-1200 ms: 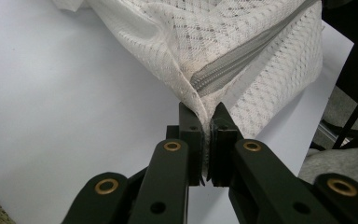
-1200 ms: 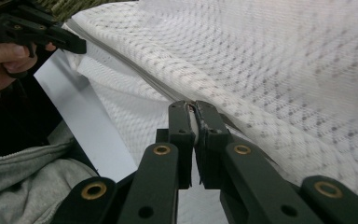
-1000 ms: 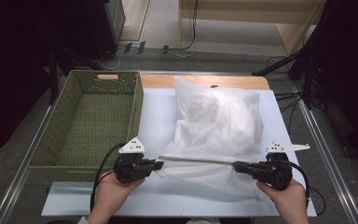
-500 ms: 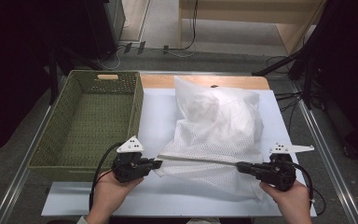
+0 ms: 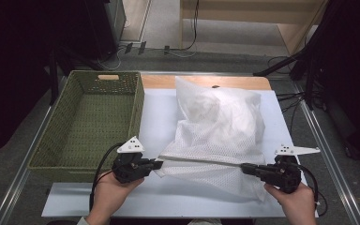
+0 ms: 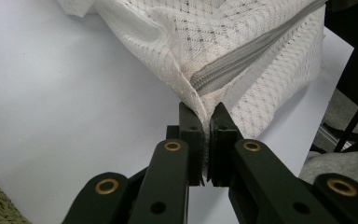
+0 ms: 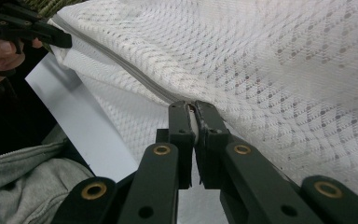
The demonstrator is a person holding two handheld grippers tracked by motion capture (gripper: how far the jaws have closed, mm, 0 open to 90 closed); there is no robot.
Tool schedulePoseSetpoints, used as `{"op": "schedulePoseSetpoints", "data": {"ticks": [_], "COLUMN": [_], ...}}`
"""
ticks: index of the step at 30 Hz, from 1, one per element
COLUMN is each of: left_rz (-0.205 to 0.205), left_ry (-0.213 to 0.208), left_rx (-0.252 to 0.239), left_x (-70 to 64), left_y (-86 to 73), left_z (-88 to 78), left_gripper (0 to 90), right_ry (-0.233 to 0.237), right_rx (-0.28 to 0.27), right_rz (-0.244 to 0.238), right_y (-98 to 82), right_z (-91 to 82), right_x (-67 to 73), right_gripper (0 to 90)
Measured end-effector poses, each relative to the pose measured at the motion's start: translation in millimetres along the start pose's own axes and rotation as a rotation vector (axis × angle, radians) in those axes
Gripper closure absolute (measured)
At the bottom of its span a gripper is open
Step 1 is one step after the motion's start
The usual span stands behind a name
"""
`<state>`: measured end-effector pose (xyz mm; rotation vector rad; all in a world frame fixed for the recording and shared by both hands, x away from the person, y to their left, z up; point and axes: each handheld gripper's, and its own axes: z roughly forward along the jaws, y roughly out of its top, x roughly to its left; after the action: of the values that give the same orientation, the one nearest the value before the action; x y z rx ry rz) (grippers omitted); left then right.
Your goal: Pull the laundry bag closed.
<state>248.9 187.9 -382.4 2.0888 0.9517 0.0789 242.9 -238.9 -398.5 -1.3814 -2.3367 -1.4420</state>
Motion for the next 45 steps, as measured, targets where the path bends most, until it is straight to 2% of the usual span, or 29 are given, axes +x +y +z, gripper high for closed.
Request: {"op": "schedulePoseSetpoints", "data": {"ticks": [45], "left_rz": [-0.002], "left_ry": [0.001], "left_rx": [-0.003], "left_x": [0.7], "left_y": [0.4], "left_z": [-0.7], "left_gripper": [87.6], "right_ry": [-0.056], "right_rx": [-0.027], "right_rz": [0.043], "right_y": [-11.3], "right_z": [-23.7], "right_x": [-15.6], "right_gripper": [86.9]}}
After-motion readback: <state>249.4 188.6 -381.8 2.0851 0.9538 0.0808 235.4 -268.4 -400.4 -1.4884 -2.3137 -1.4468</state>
